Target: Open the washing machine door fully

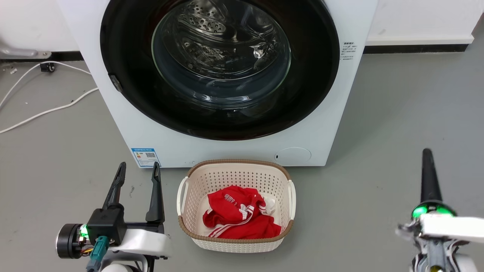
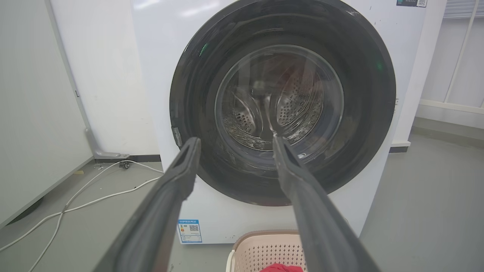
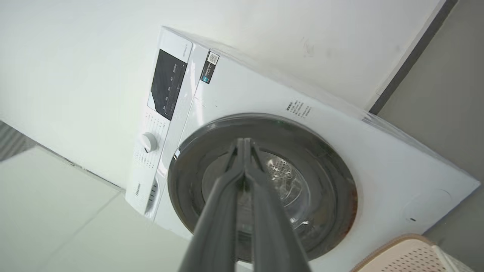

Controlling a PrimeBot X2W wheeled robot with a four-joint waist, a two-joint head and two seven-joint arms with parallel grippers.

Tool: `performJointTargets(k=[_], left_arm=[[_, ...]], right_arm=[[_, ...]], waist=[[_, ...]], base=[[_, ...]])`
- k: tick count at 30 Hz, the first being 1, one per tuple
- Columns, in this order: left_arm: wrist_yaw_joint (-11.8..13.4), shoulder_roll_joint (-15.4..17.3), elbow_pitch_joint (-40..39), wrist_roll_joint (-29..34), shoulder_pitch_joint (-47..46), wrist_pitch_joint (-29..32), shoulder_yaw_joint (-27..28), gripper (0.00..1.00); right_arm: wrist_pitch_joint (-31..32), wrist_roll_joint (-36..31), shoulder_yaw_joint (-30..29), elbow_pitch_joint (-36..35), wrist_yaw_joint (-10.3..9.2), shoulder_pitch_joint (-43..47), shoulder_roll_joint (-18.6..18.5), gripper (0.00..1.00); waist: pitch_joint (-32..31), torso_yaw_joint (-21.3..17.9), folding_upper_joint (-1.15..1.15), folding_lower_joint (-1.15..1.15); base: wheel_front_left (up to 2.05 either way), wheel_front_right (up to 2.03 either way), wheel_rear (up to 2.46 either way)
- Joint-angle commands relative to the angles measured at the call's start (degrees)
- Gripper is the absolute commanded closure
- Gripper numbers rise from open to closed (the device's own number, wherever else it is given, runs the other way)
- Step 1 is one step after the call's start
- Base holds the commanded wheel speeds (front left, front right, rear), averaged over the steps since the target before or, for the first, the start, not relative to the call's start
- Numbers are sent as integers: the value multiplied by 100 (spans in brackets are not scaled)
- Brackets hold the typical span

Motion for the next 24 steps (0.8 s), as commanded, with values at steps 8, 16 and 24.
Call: performJointTargets(k=[8, 16, 24], left_arm=[[17, -12, -139, 30, -208, -15, 71, 0], [-6, -14, -244, 81, -509, -15, 107, 0], [-37, -15, -318, 134, -816, -15, 78, 0]], right_arm=[[362, 1931, -591, 538, 0, -1413, -149, 100], [1126, 2263, -808, 1884, 1, -3437, -772, 100], [2062, 2196, -542, 3391, 0, -5397, -1305, 100]], waist=[[369, -75, 0, 0], [853, -69, 0, 0], [1313, -28, 0, 0]], base=[[0, 0, 0], [0, 0, 0], [0, 0, 0]])
